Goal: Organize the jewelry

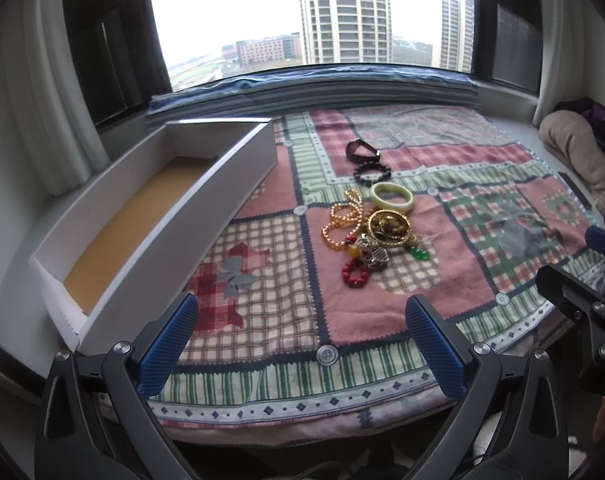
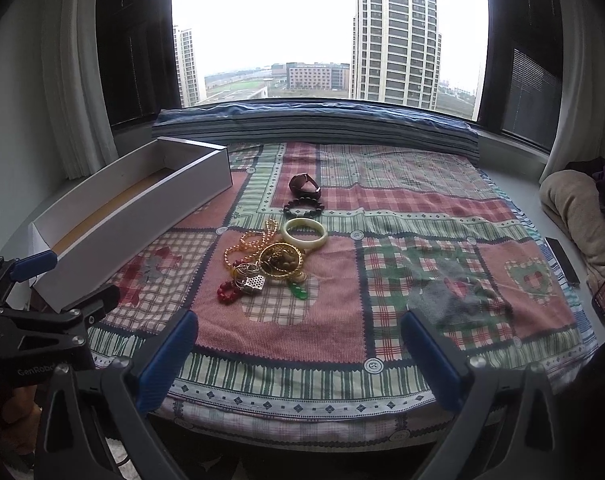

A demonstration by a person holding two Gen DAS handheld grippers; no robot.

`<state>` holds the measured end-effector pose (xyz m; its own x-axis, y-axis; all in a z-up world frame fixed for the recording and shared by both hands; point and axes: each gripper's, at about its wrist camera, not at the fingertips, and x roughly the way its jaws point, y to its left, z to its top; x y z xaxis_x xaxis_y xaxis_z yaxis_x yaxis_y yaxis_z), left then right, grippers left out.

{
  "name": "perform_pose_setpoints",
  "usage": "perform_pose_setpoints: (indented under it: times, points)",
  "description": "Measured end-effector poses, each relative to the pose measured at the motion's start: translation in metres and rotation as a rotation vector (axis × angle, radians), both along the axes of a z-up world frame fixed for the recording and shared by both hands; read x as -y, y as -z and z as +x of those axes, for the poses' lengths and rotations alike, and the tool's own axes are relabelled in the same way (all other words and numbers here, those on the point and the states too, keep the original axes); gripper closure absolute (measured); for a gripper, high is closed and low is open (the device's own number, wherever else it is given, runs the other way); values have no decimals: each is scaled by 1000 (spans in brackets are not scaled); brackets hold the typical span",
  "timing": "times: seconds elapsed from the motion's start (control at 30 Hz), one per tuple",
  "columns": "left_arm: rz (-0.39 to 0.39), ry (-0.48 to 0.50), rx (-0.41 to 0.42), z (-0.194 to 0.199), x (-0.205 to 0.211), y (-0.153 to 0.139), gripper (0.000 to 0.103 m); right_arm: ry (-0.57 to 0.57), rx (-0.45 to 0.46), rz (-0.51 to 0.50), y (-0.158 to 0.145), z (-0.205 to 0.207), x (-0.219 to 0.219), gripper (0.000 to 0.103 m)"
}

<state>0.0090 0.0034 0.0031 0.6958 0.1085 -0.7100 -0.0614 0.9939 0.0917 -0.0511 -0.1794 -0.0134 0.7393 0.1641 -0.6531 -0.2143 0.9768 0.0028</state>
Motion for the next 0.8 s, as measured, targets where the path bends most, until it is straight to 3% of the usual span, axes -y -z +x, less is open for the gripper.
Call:
perform_pose_setpoints:
  times: [0.17,0.8]
  points:
    - [28,6,11,3,4,-1,0,18,-8,15,3,2,4,0]
    - [19,4,-7,0,1,1,0,19,-9,-16,2,-1,0,0]
